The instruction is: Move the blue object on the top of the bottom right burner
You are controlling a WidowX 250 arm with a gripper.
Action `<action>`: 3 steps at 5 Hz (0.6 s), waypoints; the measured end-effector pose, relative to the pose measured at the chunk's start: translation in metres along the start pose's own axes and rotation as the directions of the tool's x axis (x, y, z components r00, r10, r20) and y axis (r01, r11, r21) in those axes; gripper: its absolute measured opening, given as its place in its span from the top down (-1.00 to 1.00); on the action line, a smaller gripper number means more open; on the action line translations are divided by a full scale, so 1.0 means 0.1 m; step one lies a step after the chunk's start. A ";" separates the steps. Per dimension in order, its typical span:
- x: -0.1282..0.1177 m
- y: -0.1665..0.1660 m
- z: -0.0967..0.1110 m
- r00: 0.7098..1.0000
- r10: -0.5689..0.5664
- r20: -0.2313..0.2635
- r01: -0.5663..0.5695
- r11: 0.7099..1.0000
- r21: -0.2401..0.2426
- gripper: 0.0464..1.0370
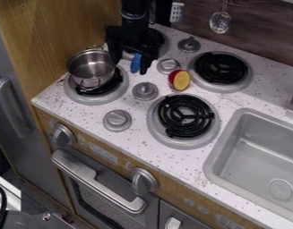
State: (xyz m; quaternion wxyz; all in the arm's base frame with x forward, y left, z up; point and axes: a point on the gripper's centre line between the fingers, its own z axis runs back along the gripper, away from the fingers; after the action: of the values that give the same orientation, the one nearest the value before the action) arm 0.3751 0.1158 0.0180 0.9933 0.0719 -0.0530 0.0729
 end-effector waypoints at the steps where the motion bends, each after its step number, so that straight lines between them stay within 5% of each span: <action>1: -0.08 -0.03 -0.16 0.999 -0.005 -0.045 0.005 1.000 -0.008 -0.92; 3: 0.51 -0.10 -0.36 0.999 0.037 -0.018 -0.038 0.999 -0.025 -0.92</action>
State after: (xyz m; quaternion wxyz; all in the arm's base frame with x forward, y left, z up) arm 0.4301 0.1185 -0.0133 0.9930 0.0576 -0.0467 0.0914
